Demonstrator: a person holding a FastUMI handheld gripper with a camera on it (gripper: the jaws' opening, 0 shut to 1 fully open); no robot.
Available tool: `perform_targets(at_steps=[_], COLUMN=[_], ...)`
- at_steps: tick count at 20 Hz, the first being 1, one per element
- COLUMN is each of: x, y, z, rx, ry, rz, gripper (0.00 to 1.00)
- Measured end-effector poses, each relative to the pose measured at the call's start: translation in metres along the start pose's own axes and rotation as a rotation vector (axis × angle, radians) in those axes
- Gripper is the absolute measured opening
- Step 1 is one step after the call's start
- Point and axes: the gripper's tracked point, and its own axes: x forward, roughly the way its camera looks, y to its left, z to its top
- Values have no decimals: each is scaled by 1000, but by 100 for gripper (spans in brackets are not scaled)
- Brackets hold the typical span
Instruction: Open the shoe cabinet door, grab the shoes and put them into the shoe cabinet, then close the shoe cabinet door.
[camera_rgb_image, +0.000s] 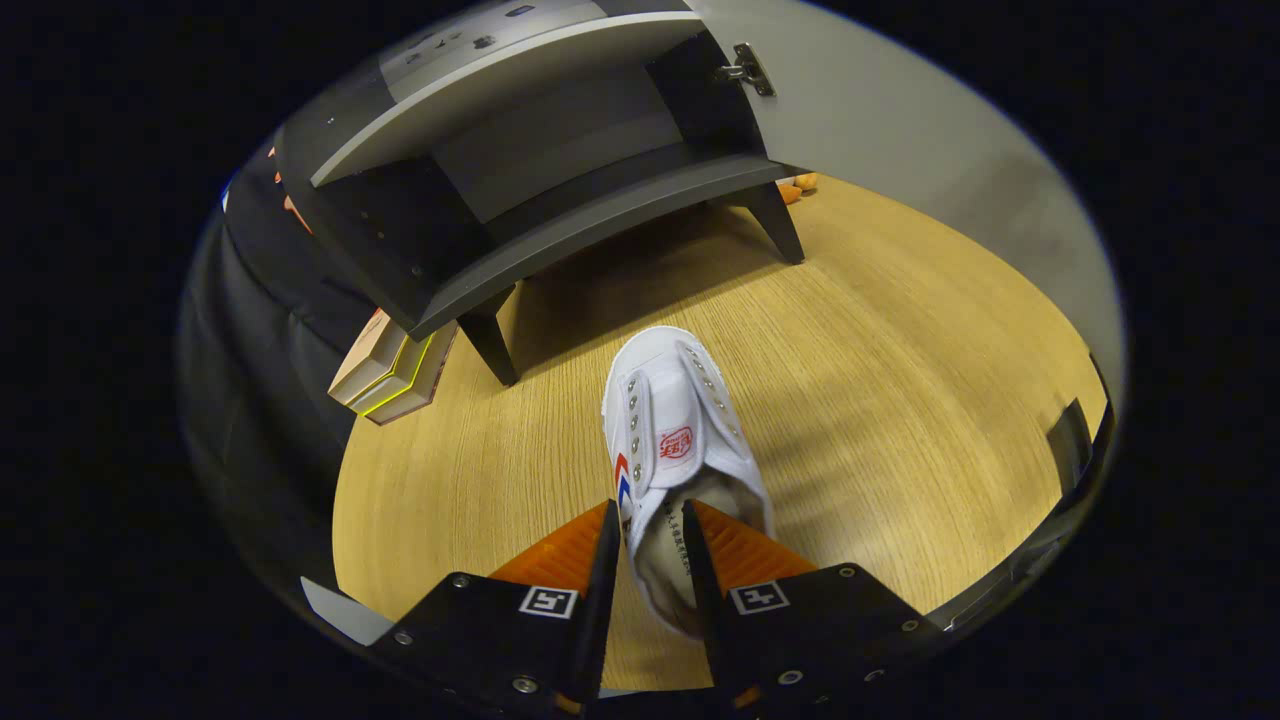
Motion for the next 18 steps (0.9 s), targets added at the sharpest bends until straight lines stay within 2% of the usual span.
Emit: perform_targets(at_steps=[4,5,8,9,11,14,18], x=[21,25,27,25,25,22,-6], y=[1,2,3,4,6,14,24], z=[4,6,6,7,9,25,46], rx=[-19,-17,-25,-26,-27,-25,-11], ry=[-3,-7,-4,-1,11,-32,-54], rz=[-1,-2,3,3,-3,7,34], gripper=[41,35,24,14,4,1,1])
